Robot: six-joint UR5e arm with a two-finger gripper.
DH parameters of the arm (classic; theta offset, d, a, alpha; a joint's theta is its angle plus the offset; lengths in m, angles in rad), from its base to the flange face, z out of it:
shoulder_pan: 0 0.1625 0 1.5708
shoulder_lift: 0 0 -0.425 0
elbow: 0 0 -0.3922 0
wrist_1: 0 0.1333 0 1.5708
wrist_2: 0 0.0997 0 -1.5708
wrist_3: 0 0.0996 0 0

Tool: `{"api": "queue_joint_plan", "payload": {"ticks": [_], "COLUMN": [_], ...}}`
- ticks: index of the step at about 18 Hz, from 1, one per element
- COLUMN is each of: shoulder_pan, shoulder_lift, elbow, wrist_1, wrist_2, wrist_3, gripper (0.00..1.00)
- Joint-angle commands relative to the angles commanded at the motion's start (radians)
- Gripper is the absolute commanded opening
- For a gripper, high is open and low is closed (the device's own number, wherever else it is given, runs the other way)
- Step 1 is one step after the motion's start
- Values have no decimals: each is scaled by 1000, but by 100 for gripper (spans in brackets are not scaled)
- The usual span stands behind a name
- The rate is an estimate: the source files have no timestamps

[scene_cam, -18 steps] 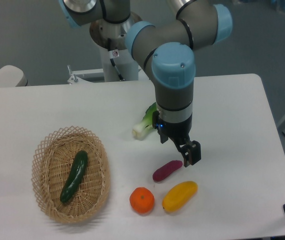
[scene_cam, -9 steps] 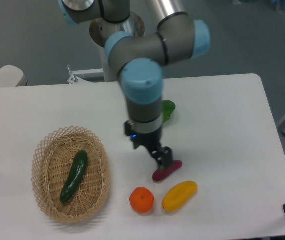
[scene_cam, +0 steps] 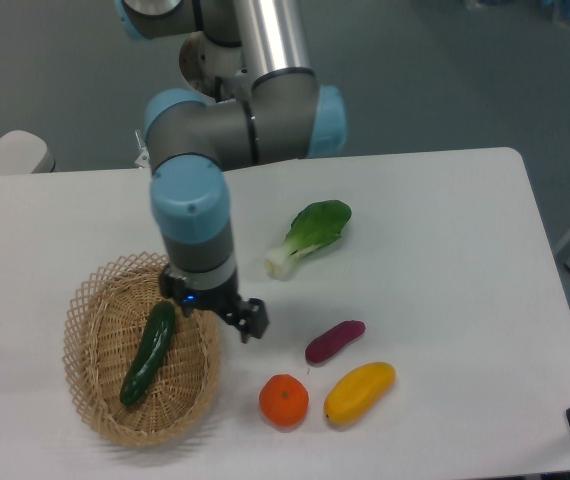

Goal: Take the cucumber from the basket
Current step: 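Move the gripper over the basket above the green cucumber, then lower the gripper into the basket and close it on the cucumber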

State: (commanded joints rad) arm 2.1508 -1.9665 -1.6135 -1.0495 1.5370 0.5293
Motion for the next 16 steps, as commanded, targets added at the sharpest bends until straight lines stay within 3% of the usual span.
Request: {"api": "queue_joint_plan", "payload": {"ticks": [4,16], "shoulder_pan": [-37,-91], "shoulder_lift": [-23,-101], "elbow": [-65,-65], "wrist_1": [101,137], "wrist_2": [3,17], "wrist_3": [-11,-52], "gripper": [100,100]}}
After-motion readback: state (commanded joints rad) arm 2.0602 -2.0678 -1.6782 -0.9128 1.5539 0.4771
